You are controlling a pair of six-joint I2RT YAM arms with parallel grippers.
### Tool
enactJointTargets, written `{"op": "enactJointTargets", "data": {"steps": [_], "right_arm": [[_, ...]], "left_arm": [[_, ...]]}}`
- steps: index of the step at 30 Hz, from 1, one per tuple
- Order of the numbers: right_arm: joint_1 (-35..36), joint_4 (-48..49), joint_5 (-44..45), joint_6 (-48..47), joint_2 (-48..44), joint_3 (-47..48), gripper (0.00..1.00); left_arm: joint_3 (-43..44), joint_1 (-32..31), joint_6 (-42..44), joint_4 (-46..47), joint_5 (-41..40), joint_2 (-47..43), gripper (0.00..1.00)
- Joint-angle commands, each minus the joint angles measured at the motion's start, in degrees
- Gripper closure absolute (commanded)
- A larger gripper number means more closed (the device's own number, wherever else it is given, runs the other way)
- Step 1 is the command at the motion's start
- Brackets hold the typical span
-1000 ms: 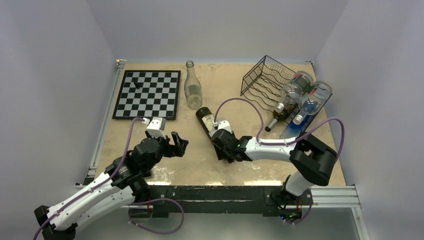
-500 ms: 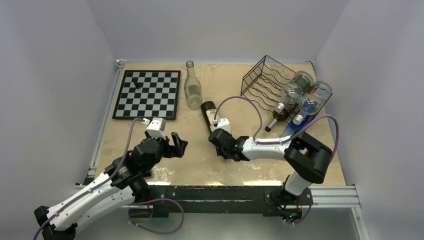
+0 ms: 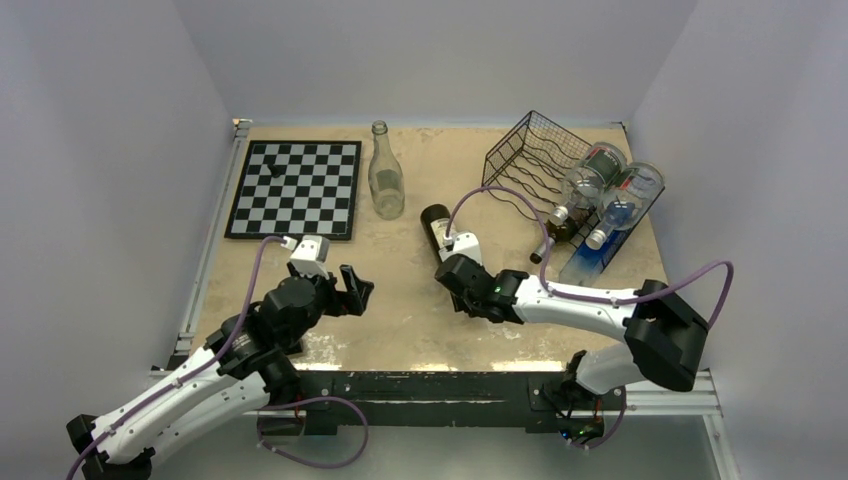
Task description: Put the wine bottle on the wine rack
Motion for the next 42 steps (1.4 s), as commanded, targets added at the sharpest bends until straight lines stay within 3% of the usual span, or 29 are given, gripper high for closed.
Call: {"op": "enactJointTargets", "data": {"steps": [1, 13, 23, 42], "right_arm": [[-0.12, 0.29, 5.08, -2.20, -4.15, 2.77, 1.00], [-1.74, -5.55, 12.93, -0.17, -10.29, 6.01, 1.00], [-9.42, -7.03, 14.74, 13.48, -3.23, 9.12, 1.00], [-15.02, -12.50, 14.20, 21.26, 3.04, 11.89, 1.00]], "left_arm": [[2.23, 0.25, 1.13, -0.01, -0.37, -0.73, 0.08], [2.04, 0.30, 0.61, -1.55, 0.43, -3.25, 0.08], [3.21, 0.26, 1.64, -2.78, -0.88, -4.12, 0.08], [3.39, 0.25, 1.66, -4.13, -2.34, -5.71, 0.08]]}}
